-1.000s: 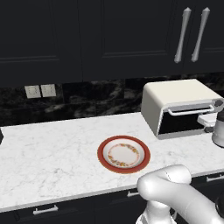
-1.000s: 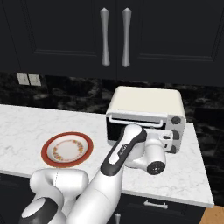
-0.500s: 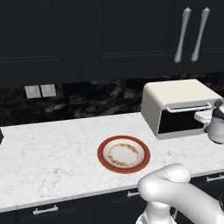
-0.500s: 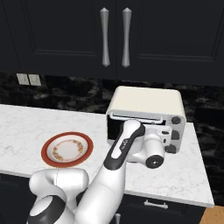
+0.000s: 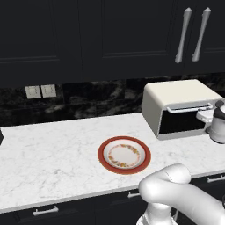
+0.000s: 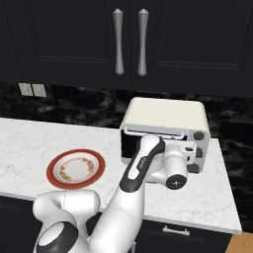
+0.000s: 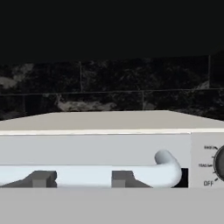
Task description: Pick up the kebab skewer and baguette bread, and place them inside the toaster oven. Close the toaster oven door and start by setting the timer.
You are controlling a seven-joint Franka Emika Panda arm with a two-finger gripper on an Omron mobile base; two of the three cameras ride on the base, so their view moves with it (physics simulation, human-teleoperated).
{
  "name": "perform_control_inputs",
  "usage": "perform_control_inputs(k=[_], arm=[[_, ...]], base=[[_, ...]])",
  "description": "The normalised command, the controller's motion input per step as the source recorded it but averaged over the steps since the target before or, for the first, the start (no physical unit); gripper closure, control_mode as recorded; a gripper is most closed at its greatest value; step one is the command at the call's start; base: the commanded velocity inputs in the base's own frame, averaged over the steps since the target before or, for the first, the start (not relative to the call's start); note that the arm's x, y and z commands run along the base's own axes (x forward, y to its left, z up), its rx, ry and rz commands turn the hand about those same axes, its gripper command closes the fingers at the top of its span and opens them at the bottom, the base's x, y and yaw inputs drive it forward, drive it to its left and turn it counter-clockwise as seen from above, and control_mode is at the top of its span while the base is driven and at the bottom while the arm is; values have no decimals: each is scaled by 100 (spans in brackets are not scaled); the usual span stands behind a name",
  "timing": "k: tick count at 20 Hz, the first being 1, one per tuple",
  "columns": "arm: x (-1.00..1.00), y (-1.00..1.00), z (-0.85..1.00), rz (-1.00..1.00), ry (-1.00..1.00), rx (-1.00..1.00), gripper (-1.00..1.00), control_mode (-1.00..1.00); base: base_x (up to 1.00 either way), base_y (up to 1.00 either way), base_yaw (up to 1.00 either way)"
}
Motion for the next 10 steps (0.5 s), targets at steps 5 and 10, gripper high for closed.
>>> perform_control_inputs(k=[5, 10], arm=[[-61, -30, 0, 0, 0, 0, -100, -100], [-81, -57, 0, 0, 3, 0, -100, -100]], base=[[0, 0, 0], [0, 0, 0]])
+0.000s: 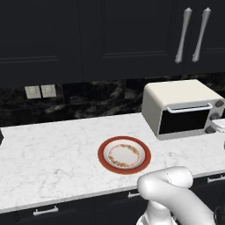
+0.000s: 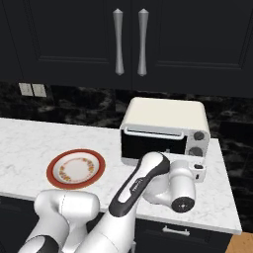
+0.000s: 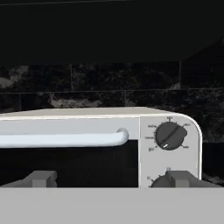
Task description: Pick up the kebab skewer and baguette bread, and place them inside the toaster oven. Close the toaster oven door and start by setting the timer.
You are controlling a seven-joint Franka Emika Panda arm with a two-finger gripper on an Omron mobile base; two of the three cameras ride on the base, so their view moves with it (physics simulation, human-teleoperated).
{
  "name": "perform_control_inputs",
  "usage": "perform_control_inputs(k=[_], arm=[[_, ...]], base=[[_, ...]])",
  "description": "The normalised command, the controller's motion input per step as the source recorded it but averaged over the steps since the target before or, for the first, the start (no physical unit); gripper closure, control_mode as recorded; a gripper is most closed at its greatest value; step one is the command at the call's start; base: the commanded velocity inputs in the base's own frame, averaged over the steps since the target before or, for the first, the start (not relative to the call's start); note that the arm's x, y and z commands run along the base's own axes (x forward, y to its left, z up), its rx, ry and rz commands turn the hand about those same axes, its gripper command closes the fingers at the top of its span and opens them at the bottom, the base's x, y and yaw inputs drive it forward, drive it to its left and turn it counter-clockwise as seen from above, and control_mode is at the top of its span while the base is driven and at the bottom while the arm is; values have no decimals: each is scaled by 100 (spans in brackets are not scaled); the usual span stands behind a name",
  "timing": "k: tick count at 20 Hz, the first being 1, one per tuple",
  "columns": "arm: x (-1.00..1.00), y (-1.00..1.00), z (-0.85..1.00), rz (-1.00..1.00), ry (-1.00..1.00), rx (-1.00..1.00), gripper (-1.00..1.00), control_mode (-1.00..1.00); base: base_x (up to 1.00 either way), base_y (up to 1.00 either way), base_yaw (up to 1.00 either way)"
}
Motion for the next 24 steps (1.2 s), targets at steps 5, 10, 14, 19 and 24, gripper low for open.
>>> perform_control_inputs(k=[5, 10, 14, 19, 24], arm=[[-55, -67, -12, 1, 4, 0, -100, -100], [-28, -47, -29, 3, 6, 0, -100, -100], [-9, -10, -45, 1, 8, 0, -100, -100], [-4, -2, -37, 0, 6, 0, -100, -100], [0, 0, -4, 0, 2, 0, -100, -100]], base=[[0, 0, 0], [0, 0, 0], [0, 0, 0], [0, 0, 0], [0, 0, 0]])
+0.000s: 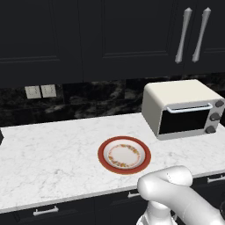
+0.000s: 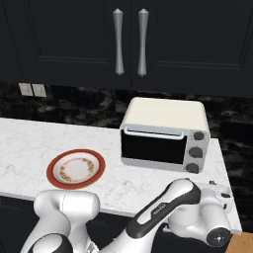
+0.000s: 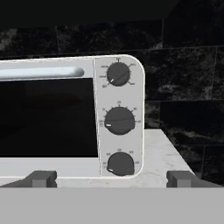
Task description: Pick up the kebab skewer and baguette bread, and place them inside the toaster oven. Close the toaster oven door and start by setting the timer.
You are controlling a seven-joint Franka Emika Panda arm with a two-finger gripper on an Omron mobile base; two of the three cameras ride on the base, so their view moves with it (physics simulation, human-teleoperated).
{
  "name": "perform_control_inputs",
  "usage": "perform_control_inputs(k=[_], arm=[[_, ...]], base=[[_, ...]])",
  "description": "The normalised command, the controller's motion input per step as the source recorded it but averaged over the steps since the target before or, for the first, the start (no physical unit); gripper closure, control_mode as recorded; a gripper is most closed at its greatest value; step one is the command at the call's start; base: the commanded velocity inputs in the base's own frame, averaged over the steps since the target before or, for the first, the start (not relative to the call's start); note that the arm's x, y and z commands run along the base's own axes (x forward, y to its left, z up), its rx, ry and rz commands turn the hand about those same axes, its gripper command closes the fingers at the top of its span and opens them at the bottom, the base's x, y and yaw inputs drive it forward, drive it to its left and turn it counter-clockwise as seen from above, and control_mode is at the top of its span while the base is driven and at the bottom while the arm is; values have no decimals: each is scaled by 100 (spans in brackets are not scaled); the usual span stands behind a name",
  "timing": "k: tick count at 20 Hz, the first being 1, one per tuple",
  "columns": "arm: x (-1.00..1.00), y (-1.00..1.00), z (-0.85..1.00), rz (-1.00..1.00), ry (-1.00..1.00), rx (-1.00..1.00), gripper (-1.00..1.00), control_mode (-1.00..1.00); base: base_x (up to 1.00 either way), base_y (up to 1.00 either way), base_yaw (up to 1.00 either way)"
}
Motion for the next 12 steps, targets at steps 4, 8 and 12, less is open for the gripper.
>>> perform_control_inputs(k=[4, 8, 12], arm=[[0, 0, 0, 0, 0, 0, -100, -100], [20, 0, 0, 0, 0, 0, -100, -100], [39, 0, 0, 0, 0, 0, -100, -100]], base=[[0, 0, 0], [0, 0, 0], [0, 0, 0]])
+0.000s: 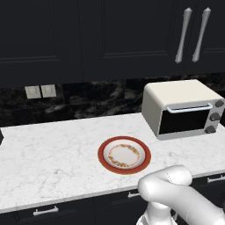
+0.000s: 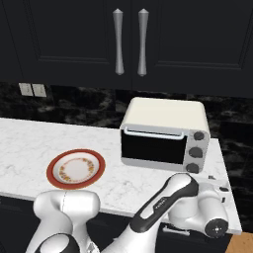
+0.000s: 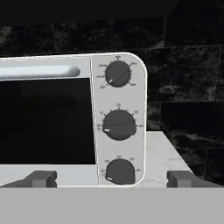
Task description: Pick up the kebab skewer and baguette bread, and place them inside the toaster oven. Close the toaster oven door and start by setting the timer.
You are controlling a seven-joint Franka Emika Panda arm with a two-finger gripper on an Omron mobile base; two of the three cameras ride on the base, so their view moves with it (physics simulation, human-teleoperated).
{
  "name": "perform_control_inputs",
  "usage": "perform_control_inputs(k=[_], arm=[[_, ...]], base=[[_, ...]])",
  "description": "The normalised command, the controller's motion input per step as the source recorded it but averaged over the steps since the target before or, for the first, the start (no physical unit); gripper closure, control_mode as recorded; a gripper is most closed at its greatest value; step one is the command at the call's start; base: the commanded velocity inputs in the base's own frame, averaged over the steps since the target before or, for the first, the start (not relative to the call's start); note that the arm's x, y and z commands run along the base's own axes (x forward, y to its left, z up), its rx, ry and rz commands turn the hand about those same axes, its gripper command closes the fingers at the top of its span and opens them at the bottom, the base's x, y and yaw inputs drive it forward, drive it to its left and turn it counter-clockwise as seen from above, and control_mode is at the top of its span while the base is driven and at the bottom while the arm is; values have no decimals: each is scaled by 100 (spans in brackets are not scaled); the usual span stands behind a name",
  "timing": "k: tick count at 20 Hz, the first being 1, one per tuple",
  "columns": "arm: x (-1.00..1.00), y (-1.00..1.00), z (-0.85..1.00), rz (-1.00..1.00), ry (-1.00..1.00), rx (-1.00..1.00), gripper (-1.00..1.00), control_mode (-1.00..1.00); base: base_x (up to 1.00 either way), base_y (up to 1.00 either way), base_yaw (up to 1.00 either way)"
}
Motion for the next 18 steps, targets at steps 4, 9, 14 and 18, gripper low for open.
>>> perform_control_inputs(k=[4, 9, 14, 18], arm=[[35, 0, 0, 0, 0, 0, -100, -100], [27, 0, 0, 0, 0, 0, -100, -100], [24, -13, 0, 0, 0, 0, -100, -100], [22, -23, 0, 0, 0, 0, -100, -100]], base=[[0, 0, 0], [0, 0, 0], [0, 0, 0], [0, 0, 0]])
